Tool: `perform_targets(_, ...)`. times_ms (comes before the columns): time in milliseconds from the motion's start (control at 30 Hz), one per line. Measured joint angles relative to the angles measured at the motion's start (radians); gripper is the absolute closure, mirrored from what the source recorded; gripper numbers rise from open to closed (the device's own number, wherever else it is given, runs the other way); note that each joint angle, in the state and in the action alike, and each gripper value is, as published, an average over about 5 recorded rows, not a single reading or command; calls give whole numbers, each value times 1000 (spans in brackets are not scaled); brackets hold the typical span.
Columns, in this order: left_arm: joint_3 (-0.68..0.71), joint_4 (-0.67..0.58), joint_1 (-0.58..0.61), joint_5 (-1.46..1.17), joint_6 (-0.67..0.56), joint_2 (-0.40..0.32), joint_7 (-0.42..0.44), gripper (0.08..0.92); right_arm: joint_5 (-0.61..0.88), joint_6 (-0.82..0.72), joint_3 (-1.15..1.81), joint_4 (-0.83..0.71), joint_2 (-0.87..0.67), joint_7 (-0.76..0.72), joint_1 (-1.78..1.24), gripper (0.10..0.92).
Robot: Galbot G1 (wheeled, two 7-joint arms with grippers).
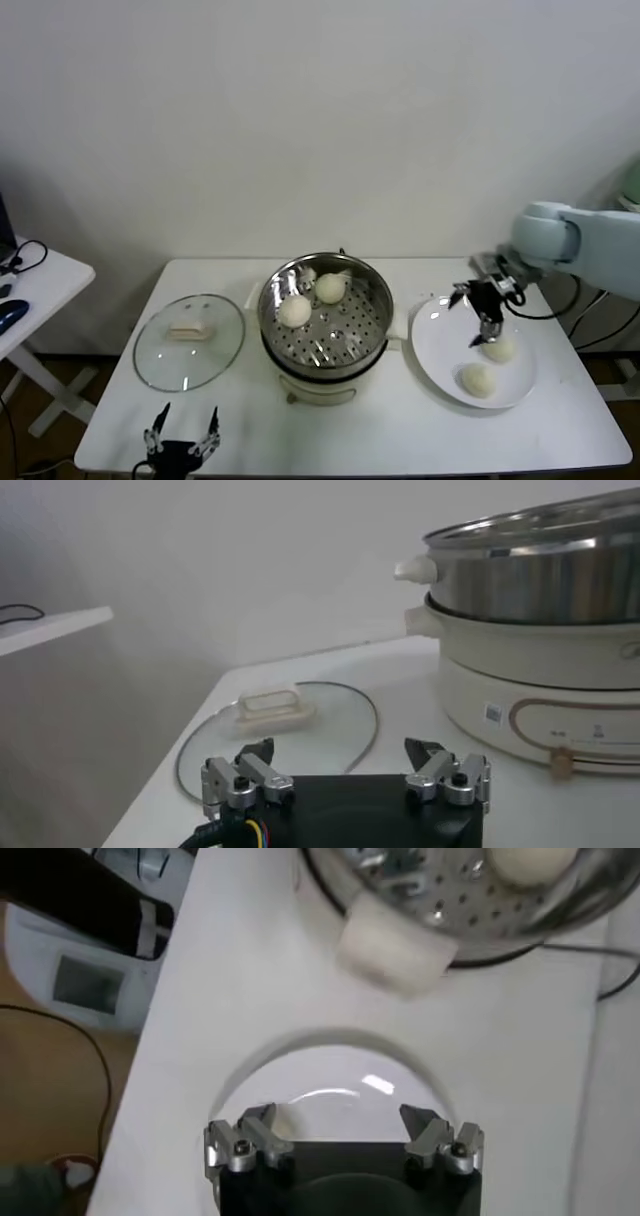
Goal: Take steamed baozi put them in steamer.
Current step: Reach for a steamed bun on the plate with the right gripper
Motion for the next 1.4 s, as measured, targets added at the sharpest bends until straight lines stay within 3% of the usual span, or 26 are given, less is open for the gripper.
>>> perform_targets(633, -6, 6, 4, 5, 1, 2, -2, 177, -195, -48, 281, -58, -127, 71, -409, 203)
perform_targets(1167, -7, 12, 2, 9, 4, 2, -2, 177, -266, -72, 481, -111, -113, 106, -626, 204)
perform_targets(1267, -11, 10, 3, 9, 4, 2, -2, 177, -268, -72, 494, -115, -106, 106, -639, 226)
perform_targets(1400, -13, 7, 3, 8, 5, 1, -2, 177, -269, -73, 506, -120, -100, 103, -648, 317)
